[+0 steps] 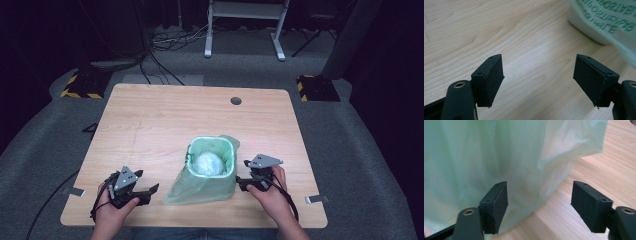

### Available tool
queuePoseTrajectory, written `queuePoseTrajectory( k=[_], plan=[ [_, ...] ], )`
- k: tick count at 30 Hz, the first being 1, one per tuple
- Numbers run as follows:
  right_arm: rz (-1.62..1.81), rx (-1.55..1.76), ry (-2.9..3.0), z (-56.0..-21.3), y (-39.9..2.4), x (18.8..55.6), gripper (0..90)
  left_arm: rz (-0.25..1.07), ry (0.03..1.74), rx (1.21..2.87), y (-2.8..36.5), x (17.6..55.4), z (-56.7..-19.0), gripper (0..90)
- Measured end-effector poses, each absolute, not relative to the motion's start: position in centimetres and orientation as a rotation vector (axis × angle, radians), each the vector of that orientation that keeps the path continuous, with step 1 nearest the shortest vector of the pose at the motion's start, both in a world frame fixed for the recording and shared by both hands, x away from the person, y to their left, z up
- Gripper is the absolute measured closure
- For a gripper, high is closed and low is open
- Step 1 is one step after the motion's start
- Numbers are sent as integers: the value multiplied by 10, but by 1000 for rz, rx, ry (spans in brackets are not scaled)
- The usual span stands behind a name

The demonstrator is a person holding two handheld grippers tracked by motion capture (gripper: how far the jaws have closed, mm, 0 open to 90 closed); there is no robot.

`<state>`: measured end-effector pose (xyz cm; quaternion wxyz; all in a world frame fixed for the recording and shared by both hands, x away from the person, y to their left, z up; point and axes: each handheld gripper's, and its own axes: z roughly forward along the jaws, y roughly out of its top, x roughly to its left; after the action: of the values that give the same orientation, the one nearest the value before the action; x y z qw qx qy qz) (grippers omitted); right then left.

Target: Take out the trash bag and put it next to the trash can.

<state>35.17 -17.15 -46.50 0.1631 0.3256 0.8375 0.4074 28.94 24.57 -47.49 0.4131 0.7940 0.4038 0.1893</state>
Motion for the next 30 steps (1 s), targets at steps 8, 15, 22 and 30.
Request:
queuePoseTrajectory(
  k=[8,15,22,30],
  plan=[
    [1166,926,2384,-458,-185,330,215,443,968,2012,239,282,-461,225],
    [1139,902,2423,-464,-180,317,209,427,916,2046,226,277,-457,204],
    [1152,888,2471,-477,-166,320,211,385,847,2122,201,280,-465,201],
    [1166,846,2524,-486,-153,328,462,340,750,2149,183,305,-476,629]
  ],
)
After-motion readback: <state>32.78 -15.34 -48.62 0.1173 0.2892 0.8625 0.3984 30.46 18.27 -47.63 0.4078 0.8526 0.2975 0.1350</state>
